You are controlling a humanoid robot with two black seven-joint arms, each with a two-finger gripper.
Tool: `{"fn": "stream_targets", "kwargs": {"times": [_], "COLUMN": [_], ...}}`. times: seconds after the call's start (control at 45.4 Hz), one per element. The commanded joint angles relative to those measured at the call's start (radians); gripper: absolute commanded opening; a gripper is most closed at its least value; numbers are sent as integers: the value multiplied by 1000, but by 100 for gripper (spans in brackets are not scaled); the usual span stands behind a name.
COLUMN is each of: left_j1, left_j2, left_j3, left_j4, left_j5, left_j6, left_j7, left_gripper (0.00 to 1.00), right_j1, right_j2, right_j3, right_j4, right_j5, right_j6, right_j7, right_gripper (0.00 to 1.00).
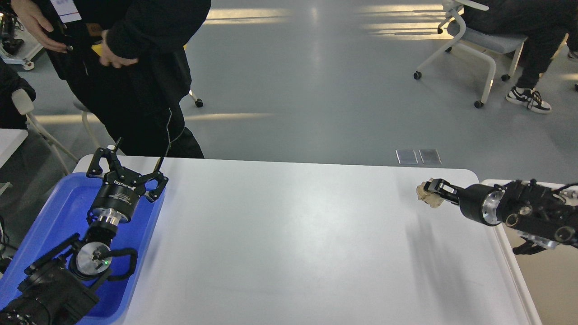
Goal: Tidy desktop
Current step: 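Carry the held paper ball with the right gripper toward the white bin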
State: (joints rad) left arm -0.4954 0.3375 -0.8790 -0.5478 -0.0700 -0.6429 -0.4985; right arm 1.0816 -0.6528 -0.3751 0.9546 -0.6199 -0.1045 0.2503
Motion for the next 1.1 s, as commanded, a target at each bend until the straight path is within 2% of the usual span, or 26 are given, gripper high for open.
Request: {"fn": "stream_targets", "kwargs": {"times": [0.0,0.419,0.815,1.08], "left_j1": [0,0,0,0], "left_j2": [0,0,0,0], "left_j3": [0,0,0,0], "left_j4": [0,0,0,0], "left_j5": [1,-1,-1,-1], "left_j6": [0,0,0,0], "left_j7": [0,0,0,0], "left_gripper": [100,100,100,100], "right_j1": [115,331,371,363], "right_j2": [-178,-386,-410,-487], "right_j3": [-40,-176,-205,-182], "right_j4": [256,495,500,489], "right_j5": [-115,-190,-192,-178], "right_j6": [9,29,28,14], "right_j7": [1,0,-5,-3], "right_gripper": [0,0,0,0]}}
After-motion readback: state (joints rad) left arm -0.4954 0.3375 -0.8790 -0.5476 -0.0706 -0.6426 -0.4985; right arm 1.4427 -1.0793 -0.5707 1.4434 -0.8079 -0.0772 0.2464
